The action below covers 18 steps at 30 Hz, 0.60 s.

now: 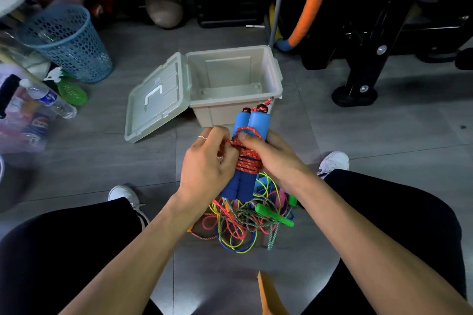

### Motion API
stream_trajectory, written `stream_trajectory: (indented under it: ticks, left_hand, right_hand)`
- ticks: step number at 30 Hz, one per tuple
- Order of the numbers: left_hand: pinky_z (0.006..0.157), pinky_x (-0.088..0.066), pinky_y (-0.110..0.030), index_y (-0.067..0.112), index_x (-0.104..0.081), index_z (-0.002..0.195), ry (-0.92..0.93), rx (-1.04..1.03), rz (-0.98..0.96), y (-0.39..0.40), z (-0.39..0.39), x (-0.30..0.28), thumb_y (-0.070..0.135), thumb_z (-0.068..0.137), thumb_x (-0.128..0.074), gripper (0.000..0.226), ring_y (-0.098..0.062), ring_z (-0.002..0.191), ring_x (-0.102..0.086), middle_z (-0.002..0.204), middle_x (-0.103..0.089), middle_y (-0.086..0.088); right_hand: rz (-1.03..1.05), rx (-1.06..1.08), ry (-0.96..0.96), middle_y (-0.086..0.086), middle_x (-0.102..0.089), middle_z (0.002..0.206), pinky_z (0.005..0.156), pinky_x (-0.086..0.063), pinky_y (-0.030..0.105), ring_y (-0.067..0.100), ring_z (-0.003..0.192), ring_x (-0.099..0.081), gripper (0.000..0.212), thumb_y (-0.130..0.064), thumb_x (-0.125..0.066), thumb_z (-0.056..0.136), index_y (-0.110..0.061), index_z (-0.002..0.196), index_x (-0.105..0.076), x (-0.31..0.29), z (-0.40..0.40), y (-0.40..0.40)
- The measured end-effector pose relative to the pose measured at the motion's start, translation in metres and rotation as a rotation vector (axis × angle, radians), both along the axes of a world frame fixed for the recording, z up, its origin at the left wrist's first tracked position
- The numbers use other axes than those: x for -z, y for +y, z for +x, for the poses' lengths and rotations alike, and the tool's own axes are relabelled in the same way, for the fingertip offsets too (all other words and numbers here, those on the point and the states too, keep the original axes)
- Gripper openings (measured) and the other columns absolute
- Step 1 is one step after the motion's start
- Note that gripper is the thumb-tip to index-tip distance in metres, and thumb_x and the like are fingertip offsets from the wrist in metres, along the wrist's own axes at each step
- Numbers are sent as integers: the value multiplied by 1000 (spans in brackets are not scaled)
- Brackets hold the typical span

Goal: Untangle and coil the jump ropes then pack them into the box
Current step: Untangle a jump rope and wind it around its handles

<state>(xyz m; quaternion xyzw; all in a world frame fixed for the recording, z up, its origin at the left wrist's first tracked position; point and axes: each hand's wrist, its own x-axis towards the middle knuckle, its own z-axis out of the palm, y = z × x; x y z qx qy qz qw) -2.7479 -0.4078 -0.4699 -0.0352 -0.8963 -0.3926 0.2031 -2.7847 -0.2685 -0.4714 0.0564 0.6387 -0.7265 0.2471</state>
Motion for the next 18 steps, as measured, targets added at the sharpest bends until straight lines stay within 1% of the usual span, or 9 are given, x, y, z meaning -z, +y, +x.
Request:
stream_trajectory:
  ticks: [2,3,5,8,10,12,14,16,18]
  left_hand:
    - [56,-44,-36,18,-55,83,35,12,-14,0,-1,-4,10,79,-52,10,-19,63,-49,76,-53,6]
    - [56,-42,-32,16,-57,82,47,9,-12,0,-1,-7,9,77,-52,10,-16,62,-48,75,-53,6]
    - [55,-40,-28,12,-59,77,37,-42,34,-1,-2,-10,5,74,-53,9,-14,60,-48,70,-56,3]
    - [53,-39,-26,13,-57,75,-63,-152,171,5,-2,-11,9,74,-48,10,-14,56,-48,64,-56,1]
    - [56,-42,-28,18,-56,80,-143,-163,272,10,-1,-7,13,78,-44,13,-13,59,-51,69,-59,3]
    - [61,-43,-28,20,-55,86,-203,-108,307,11,2,-1,16,82,-41,15,-11,66,-52,75,-59,7]
    - [64,-39,-23,20,-54,88,-216,-30,272,10,6,3,16,85,-43,12,-9,69,-51,77,-57,9]
    - [65,-40,-21,19,-55,89,-201,17,243,7,7,4,20,88,-49,6,-10,71,-51,76,-57,6]
    - [64,-41,-19,18,-56,87,-179,33,233,5,7,5,22,90,-52,6,-12,71,-53,75,-59,2]
  right_hand:
    - [-38,56,-21,7,-73,92,91,-52,47,26,91,-69,29,-35,-70,80,-16,102,-69,0,0,-1]
    - [-64,78,-26,8,-72,90,89,-52,46,25,89,-69,27,-32,-69,82,-14,101,-69,0,0,-1]
    - [-130,100,-35,7,-71,88,85,-52,41,21,84,-67,15,-22,-66,89,-12,99,-68,-2,1,-3]
    - [-168,137,-65,6,-70,89,84,-51,39,19,83,-66,9,-17,-63,92,-12,99,-67,-3,1,-5]
    - [-156,140,-95,6,-69,89,85,-50,39,19,81,-66,11,-19,-63,91,-12,99,-66,-4,-1,-5]
    - [-187,88,-156,6,-67,89,84,-50,38,19,80,-65,18,-23,-67,85,-11,98,-64,-4,-3,-3]
    - [-231,51,-220,7,-66,88,87,-49,38,20,80,-64,30,-33,-72,75,-12,95,-65,-6,-5,-1]
    - [-227,82,-252,9,-67,88,95,-48,43,24,85,-63,40,-44,-74,69,-13,92,-66,-5,-8,-2]
    - [-189,140,-264,10,-68,88,98,-48,49,27,86,-64,53,-53,-77,59,-13,92,-66,-4,-11,-4]
